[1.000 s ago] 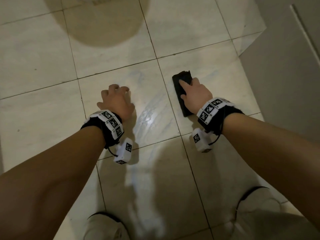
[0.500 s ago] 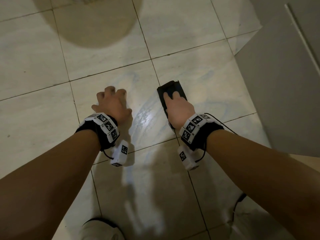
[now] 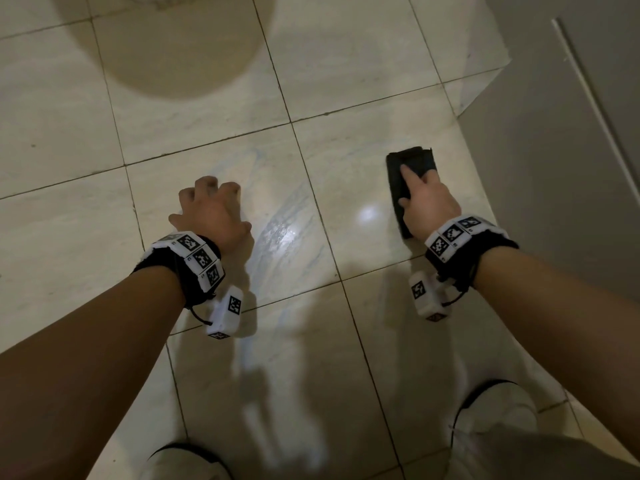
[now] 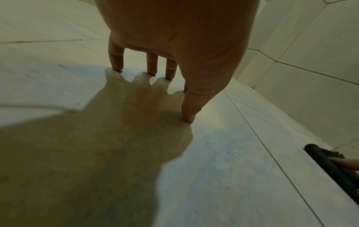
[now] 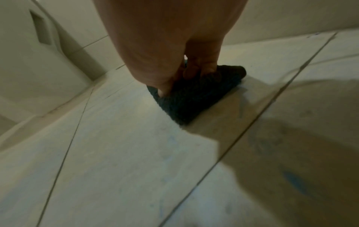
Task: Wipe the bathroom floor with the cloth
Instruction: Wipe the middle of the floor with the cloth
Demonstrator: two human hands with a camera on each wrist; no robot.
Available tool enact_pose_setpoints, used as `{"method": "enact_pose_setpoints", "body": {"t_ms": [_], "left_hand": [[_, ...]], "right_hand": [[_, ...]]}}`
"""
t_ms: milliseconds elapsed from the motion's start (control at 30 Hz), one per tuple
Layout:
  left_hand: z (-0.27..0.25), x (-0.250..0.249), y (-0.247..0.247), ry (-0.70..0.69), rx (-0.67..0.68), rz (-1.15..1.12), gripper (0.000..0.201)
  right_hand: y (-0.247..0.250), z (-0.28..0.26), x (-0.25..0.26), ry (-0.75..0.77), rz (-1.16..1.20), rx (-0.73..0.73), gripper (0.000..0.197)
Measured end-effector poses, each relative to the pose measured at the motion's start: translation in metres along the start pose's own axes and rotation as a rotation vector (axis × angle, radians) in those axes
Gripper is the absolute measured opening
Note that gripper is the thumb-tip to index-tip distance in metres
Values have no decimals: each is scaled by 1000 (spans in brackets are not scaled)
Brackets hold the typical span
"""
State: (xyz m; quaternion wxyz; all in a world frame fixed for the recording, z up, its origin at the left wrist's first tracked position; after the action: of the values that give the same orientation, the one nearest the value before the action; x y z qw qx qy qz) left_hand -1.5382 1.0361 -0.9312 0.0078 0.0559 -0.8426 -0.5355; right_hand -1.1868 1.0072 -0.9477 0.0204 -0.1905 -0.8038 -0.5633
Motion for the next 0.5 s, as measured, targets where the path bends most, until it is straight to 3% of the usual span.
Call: {"method": "enact_pose_setpoints", "body": {"t_ms": [267,500], "left_hand": [[1,2,-2,-2,13,-10,61],[2,3,-2,-12,31,-8,63]], "right_hand": [[-5,-9,9,-25,54,60,60],[-39,-43,69,150,58,163,62]]}}
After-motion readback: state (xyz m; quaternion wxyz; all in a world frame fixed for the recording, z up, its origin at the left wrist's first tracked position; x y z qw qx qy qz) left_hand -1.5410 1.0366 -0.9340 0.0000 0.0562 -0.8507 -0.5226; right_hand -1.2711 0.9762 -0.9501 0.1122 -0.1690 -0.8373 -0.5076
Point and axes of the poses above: each hand's wrist, its own z-axis towards the middle knuckle, its own y-axis out of the back of the hand, x = y × z, the point moved 4 cm from there along z, towards the middle knuckle, and after that the axes turned 4 degrees about z, right-handed, at the moved point
